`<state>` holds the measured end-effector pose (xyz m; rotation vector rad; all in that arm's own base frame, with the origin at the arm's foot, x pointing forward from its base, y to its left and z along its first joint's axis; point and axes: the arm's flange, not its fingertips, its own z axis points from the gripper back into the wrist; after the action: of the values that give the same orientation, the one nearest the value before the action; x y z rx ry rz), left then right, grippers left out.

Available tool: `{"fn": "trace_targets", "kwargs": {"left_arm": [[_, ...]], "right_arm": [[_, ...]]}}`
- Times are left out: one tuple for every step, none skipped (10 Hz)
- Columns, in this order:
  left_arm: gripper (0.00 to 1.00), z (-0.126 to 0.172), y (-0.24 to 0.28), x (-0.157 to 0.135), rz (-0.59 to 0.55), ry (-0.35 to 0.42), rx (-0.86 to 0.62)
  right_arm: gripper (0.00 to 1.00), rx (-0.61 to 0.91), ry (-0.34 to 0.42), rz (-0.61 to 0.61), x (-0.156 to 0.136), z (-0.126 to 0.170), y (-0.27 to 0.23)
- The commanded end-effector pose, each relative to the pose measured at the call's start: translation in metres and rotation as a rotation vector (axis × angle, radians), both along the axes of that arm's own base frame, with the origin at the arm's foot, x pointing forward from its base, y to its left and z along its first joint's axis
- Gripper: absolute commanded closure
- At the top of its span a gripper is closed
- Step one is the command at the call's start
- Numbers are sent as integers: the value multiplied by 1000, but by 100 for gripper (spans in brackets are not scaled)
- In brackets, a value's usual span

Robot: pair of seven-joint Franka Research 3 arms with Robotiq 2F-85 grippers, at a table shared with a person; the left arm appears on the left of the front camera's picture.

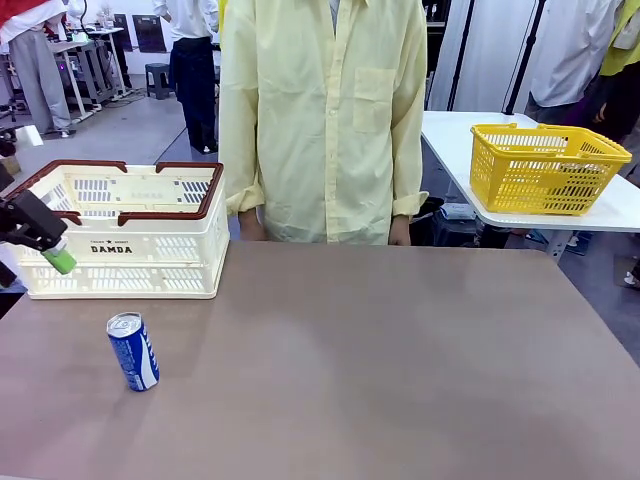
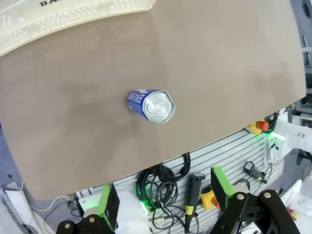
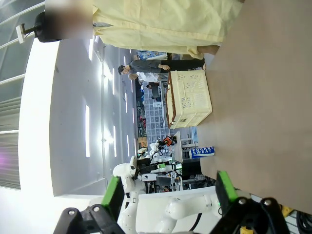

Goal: Place the drinks into the Shopping basket.
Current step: Pick up one drink and place it into the Shopping basket.

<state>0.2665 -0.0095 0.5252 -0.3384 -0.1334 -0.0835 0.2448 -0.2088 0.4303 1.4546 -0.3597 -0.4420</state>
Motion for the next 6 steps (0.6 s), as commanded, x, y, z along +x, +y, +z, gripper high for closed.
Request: {"fn": "trace_targets", "kwargs": {"left_arm": [[0, -20, -22, 5, 22, 31, 115], [0, -29, -32, 12, 51, 33, 113], [0, -37, -37, 15, 88, 21, 115], [0, -48, -43, 21, 116, 19, 128], [0, -61, -47, 25, 115, 35, 124], [0, -76, -51, 27, 141, 57, 163]], "right_arm": [[0, -17, -6, 17, -4, 1, -2], [0, -17, -6, 17, -4, 1, -2], [0, -17, -6, 17, -4, 1, -2], [0, -17, -6, 17, -4, 1, -2], [0, -17, -6, 17, -4, 1, -2], [0, -17, -6, 17, -4, 1, -2]]}}
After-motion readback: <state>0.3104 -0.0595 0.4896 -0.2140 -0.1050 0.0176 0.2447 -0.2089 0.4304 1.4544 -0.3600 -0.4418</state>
